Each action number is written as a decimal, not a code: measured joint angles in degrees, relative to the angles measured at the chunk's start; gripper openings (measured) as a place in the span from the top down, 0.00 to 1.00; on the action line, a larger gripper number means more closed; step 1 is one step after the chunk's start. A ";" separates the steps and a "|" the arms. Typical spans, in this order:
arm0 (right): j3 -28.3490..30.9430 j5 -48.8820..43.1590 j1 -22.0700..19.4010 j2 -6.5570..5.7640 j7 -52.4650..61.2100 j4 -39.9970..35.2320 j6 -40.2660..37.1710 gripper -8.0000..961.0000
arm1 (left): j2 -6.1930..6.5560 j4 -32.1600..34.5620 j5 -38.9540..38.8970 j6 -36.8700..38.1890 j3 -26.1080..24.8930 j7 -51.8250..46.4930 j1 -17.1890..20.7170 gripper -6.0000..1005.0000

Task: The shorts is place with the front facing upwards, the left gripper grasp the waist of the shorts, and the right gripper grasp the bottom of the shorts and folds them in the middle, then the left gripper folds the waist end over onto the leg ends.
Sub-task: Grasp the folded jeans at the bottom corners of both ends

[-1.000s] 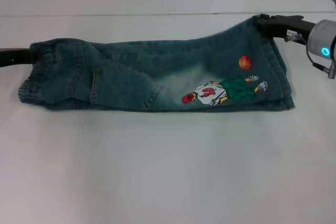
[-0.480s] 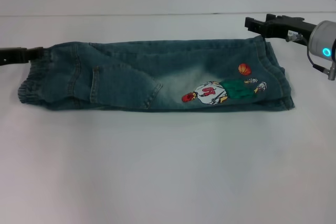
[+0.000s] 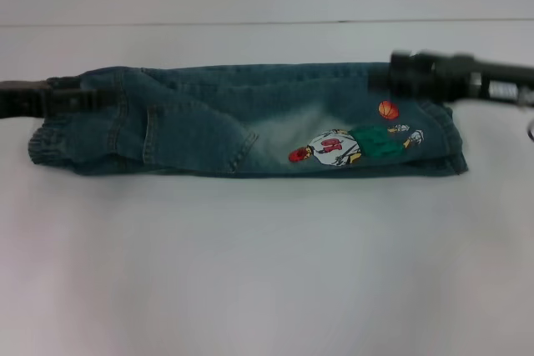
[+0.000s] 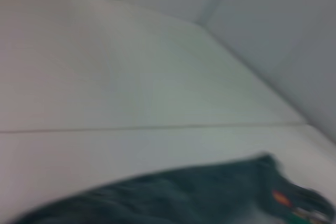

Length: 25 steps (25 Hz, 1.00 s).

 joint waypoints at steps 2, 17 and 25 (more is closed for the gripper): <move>-1.46 -2.11 -0.68 -1.06 -1.07 -0.27 -8.67 0.04 | 0.32 0.11 0.25 3.64 0.00 0.79 -0.17 0.12; -3.25 -8.61 -2.73 0.78 -2.70 -2.10 -16.58 0.04 | 0.92 -0.17 21.55 -11.59 0.95 -1.78 -1.88 0.12; -4.36 -8.68 -2.74 1.35 -2.87 -1.82 -14.78 0.04 | 0.31 -3.26 24.22 -17.32 4.69 -1.94 -2.79 0.16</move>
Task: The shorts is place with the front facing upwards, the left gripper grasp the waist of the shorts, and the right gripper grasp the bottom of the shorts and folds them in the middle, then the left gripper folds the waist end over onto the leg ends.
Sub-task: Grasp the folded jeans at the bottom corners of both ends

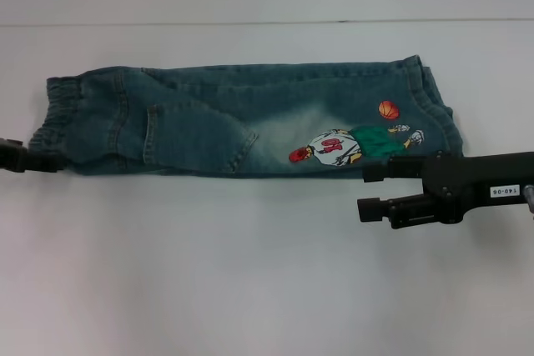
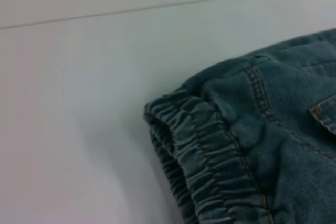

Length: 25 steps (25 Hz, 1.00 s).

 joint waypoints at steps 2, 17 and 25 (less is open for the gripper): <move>-0.02 0.00 -0.06 0.13 -0.01 0.00 0.19 0.04 | -0.38 0.01 0.02 -0.64 1.27 0.13 -0.05 0.17; -0.51 0.00 -0.30 0.65 -0.08 0.17 1.66 0.05 | -1.17 0.32 0.11 -3.05 5.10 0.41 -0.11 0.60; -0.52 0.00 -0.20 1.20 -0.48 0.01 2.80 0.05 | -1.52 1.30 -0.47 -2.78 5.11 0.51 -0.05 0.82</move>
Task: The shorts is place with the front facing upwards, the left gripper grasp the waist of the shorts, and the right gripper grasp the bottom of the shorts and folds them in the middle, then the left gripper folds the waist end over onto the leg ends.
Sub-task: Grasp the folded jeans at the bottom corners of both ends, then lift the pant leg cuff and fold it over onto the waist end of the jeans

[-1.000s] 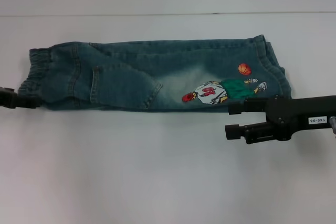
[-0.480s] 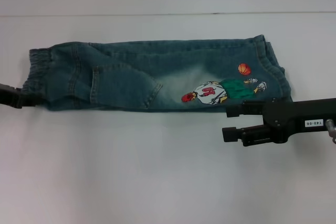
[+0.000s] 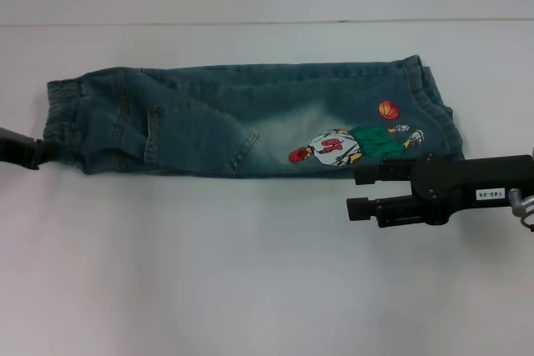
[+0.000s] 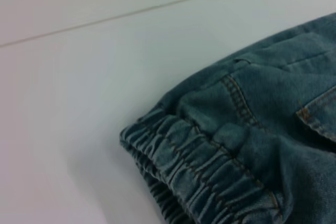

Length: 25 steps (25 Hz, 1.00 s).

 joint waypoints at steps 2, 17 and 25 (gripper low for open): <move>-0.11 0.00 0.01 0.10 -1.11 0.00 0.50 0.05 | -0.13 1.13 -0.09 0.57 -0.11 0.01 0.13 0.86; 2.67 6.06 0.29 4.65 -7.68 0.41 14.02 0.62 | 0.11 9.10 -10.28 15.26 -0.46 3.24 0.56 0.94; 2.94 32.38 4.18 7.12 -33.59 18.03 32.63 0.88 | 1.46 12.51 -24.48 21.81 -0.45 3.17 -0.60 0.94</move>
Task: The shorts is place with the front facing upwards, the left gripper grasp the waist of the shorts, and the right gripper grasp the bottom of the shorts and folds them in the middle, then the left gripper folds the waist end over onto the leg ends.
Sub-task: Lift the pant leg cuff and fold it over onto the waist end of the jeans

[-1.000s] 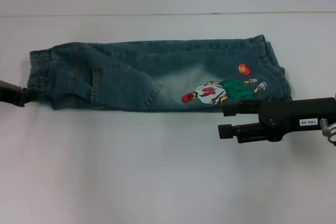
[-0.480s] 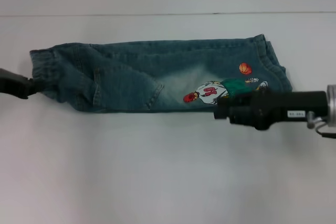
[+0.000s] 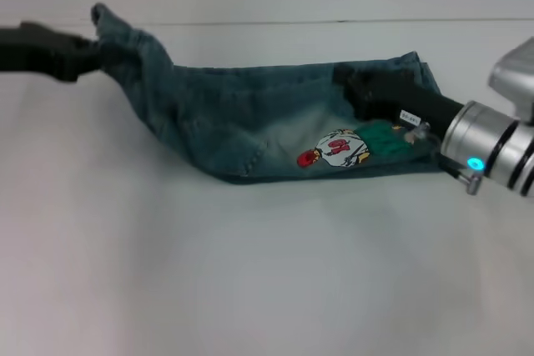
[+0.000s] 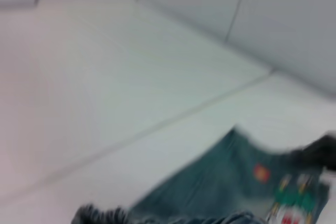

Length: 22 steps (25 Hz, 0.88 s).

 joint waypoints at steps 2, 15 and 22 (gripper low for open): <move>0.07 5.63 1.65 0.29 -7.41 4.16 2.52 0.94 | 0.14 -0.06 -1.24 0.10 0.00 -0.21 -0.45 0.94; 11.32 12.47 11.66 1.01 -29.28 21.74 12.40 0.99 | -0.25 -1.79 -7.48 2.00 0.73 -2.25 -8.57 0.94; 25.92 -6.74 16.40 1.03 -31.46 29.51 19.53 0.99 | -1.02 -2.42 -8.49 4.13 0.73 -2.28 -10.28 0.94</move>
